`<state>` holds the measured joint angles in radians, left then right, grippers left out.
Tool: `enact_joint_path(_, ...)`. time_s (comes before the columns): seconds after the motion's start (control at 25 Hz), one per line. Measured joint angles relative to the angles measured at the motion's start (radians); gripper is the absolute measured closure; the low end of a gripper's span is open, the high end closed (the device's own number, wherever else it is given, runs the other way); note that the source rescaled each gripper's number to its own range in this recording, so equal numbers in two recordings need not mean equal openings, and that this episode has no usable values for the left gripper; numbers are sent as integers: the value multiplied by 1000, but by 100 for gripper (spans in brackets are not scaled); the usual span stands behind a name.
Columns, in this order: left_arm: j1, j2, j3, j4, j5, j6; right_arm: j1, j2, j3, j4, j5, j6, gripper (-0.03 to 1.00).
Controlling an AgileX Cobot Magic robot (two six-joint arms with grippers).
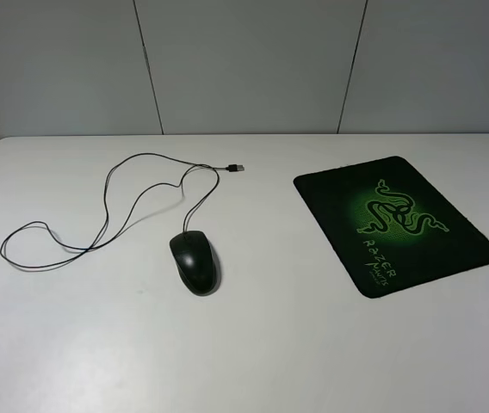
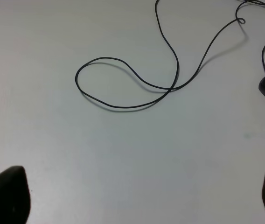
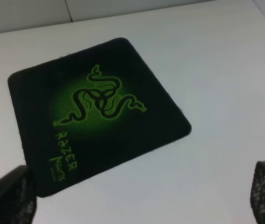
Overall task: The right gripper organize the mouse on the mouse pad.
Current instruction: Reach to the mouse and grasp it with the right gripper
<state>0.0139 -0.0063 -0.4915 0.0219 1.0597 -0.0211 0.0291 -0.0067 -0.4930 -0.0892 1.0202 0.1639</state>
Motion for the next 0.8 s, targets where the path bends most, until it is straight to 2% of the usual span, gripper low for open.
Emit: enact_joint_path(0.8, 0, 0, 0, 0, 0, 0, 0, 0, 0, 0, 0, 0, -3)
